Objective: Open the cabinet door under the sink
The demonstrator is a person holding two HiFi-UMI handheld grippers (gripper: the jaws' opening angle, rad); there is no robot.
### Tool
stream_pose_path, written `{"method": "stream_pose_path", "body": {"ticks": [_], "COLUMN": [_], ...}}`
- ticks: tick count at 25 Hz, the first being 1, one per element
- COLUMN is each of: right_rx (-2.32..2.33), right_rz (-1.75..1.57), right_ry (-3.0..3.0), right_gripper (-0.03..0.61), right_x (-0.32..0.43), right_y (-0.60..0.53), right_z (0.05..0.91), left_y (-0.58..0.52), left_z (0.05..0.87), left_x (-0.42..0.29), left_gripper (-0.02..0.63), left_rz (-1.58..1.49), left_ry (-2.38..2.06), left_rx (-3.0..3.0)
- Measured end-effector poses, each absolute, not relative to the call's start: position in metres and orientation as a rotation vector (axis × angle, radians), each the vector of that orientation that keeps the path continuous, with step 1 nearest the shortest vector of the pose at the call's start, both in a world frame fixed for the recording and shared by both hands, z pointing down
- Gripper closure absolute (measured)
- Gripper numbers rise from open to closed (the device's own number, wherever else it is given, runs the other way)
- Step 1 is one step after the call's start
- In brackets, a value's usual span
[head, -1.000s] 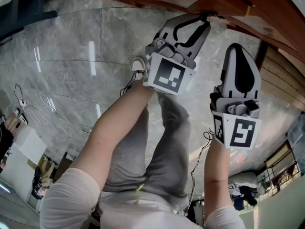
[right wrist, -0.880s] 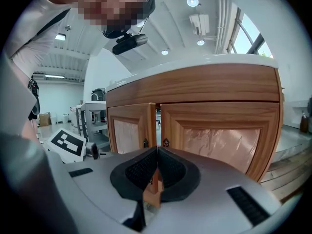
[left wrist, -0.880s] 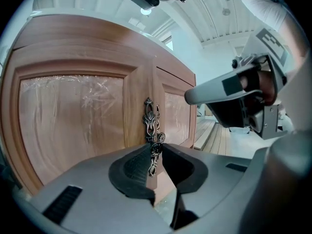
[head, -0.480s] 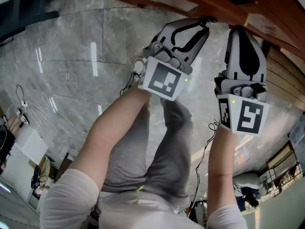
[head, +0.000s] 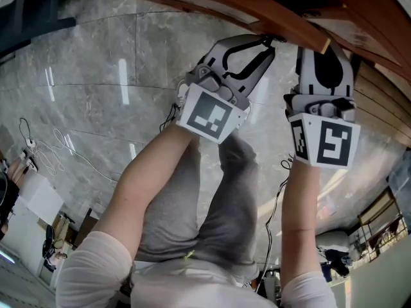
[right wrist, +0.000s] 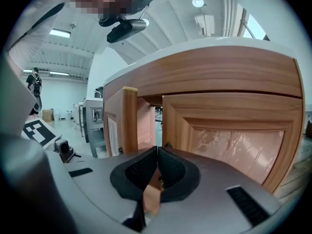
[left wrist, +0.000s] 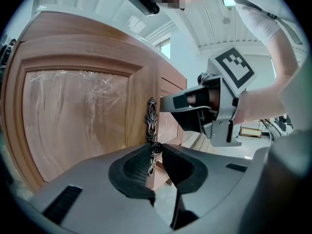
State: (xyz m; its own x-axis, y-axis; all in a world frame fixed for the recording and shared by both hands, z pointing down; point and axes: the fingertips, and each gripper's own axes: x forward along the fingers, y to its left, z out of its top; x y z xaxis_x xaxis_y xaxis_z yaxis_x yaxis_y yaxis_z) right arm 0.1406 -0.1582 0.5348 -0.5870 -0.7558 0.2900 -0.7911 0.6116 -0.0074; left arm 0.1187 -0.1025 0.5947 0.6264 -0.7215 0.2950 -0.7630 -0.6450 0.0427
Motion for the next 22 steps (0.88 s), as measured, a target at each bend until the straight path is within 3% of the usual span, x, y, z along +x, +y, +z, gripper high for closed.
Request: {"method": "stream_pose_path", "body": {"ticks": [22], "right_rx": [0.897], "right_rz": [0.052], "right_ry": [-2.680], "right_gripper": [0.548], "right_x": [0.093], "right_y": [-0.122], "right_z": [0.525], "left_y": [-0.050], "left_z": [0.591], "left_x": [0.095], "left_gripper": [0.535], "left_rz": [0.393], "left_ry": [-1.089], "left_rx": [2.697]}}
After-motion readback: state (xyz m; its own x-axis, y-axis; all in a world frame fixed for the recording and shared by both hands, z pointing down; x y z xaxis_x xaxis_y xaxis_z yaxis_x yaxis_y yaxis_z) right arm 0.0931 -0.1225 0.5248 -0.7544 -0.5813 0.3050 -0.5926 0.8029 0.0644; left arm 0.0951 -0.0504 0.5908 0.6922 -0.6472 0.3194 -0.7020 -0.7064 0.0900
